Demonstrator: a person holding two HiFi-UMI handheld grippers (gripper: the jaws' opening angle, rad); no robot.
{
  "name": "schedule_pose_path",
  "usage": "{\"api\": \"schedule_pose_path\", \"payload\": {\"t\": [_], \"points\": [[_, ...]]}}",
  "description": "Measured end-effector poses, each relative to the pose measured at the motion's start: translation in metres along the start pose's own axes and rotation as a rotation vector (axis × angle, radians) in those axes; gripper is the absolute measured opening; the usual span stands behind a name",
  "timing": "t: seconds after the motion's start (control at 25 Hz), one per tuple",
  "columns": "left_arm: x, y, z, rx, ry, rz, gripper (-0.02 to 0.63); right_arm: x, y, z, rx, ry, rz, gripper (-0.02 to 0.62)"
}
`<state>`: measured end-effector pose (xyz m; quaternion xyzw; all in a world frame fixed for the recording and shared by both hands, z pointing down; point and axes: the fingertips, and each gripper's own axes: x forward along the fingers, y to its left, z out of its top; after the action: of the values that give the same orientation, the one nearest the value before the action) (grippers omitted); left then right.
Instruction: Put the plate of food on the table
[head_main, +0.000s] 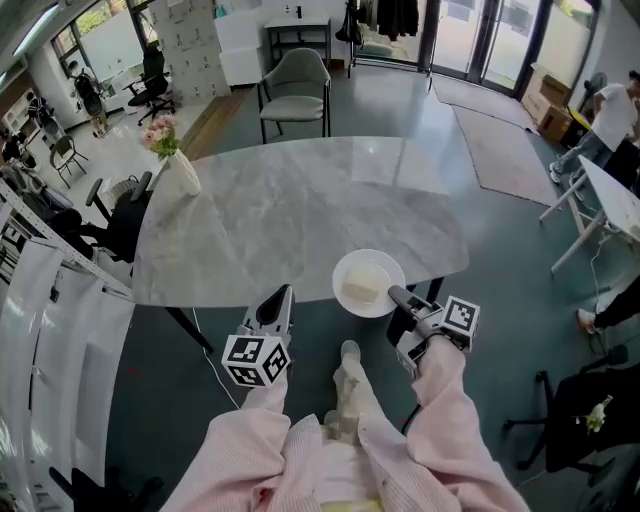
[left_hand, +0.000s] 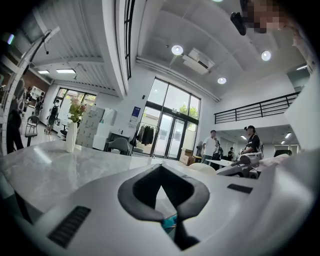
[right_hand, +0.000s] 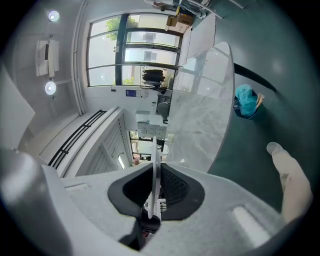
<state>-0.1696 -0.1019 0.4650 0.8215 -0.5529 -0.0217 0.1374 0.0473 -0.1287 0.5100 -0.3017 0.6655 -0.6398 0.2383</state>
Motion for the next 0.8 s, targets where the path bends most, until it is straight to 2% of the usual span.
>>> {"api": "schedule_pose_path", "payload": {"t": [0.52, 0.8], "points": [[0.131, 0.036, 0.02, -0.058, 0.036, 0.019, -0.005, 0.092, -0.006, 0.105, -0.004, 0.031, -0.006, 0.028], [0.202, 0.05, 0.01, -0.089, 0.082, 0.022, -0.005, 0.131, -0.03, 0.159, -0.011, 0.038, -0.042, 0.028]]}}
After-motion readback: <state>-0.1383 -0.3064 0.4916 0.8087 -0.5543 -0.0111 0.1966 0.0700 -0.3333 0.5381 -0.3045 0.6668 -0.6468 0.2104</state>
